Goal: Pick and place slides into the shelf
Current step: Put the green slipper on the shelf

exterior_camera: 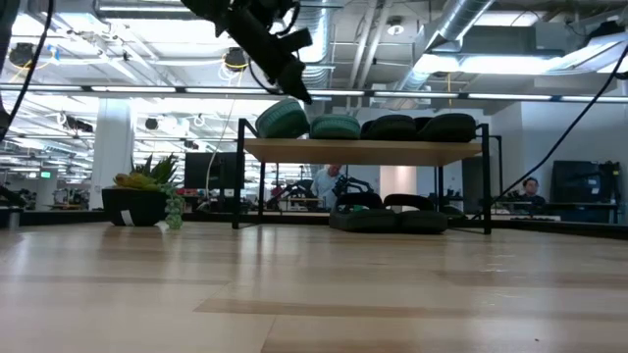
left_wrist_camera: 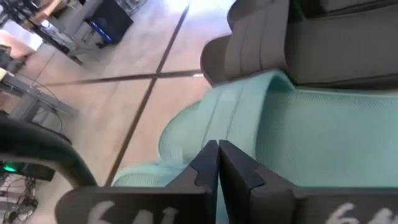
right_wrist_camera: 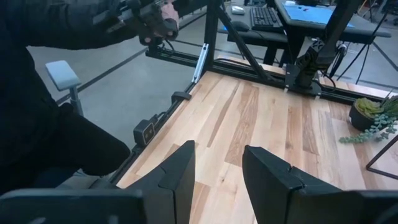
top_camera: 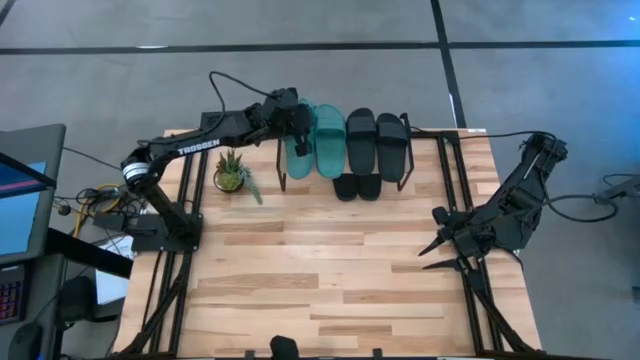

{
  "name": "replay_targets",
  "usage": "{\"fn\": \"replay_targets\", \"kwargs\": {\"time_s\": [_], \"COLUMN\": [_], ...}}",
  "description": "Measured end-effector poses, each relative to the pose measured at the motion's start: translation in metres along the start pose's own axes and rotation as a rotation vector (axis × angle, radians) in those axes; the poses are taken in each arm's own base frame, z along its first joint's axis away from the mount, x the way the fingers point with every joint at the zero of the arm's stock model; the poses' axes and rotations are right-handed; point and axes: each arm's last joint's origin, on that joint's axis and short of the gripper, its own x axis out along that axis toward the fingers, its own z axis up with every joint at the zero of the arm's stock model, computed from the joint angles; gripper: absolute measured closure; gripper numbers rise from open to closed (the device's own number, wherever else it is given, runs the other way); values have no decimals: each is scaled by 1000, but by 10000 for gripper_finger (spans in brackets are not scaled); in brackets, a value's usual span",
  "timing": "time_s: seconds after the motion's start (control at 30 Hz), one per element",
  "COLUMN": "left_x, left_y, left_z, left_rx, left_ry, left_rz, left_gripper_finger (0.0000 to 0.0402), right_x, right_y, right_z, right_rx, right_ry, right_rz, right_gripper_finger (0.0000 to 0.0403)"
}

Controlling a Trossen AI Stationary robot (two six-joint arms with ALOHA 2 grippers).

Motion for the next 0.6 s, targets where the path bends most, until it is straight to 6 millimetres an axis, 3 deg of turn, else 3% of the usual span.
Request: {"fn": "replay_targets", "kwargs": {"time_s": [0.6], "left_x": [23], "left_y": [5], "left_z": [-16], "left_rx": [-57], "left_ry": [56], "left_rz": [-19], "left_gripper_finger": [400], "right_x": [0], "right_y": [0], "right_z": [-2], "right_rx": [-12], "right_ry": [19], "right_rz": [-3], "right_gripper_finger": [281]}}
